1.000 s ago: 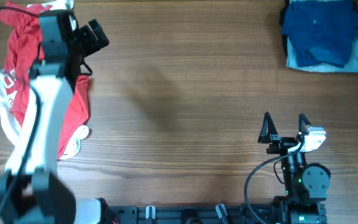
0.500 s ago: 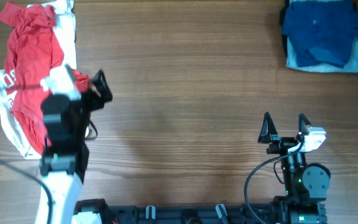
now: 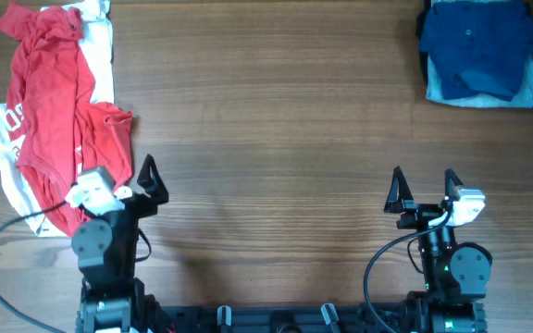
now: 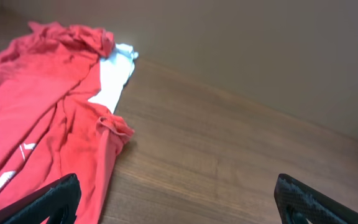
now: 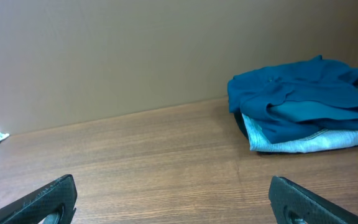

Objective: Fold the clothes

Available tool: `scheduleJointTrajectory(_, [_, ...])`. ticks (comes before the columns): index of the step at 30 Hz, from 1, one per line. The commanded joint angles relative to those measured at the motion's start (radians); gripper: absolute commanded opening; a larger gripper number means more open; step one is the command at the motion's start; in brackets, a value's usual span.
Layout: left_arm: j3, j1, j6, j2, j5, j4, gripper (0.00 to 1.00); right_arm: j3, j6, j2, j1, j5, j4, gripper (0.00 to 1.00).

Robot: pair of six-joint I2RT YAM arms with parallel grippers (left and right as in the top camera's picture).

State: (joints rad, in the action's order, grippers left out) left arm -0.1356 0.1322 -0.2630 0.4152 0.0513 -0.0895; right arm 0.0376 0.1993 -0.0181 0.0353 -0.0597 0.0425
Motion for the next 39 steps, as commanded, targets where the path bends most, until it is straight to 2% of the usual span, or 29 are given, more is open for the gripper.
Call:
scheduleJointTrajectory(1, [0.055, 0.008, 0.017, -0.105, 0.009, -0.005, 1.00, -0.014, -0.014, 0.013, -0.003, -0.016, -0.007, 1.00])
scheduleJointTrajectory(10, [0.128, 0.008, 0.016, -0.227, 0.009, -0.005, 1.00, -0.014, -0.015, 0.013, -0.003, -0.016, -0.007, 1.00])
scheduleJointTrajectory(18, [0.129, 0.008, 0.017, -0.259, 0.008, -0.011, 1.00, -0.014, -0.015, 0.013, -0.003, -0.016, -0.007, 1.00])
scheduleJointTrajectory(24, [0.129, 0.008, 0.017, -0.347, 0.008, -0.004, 1.00, -0.014, -0.014, 0.013, -0.003, -0.016, -0.007, 1.00])
scheduleJointTrajectory(39, [0.129, 0.007, 0.021, -0.412, 0.004, 0.138, 1.00, -0.014, -0.014, 0.013, -0.003, -0.016, -0.007, 1.00])
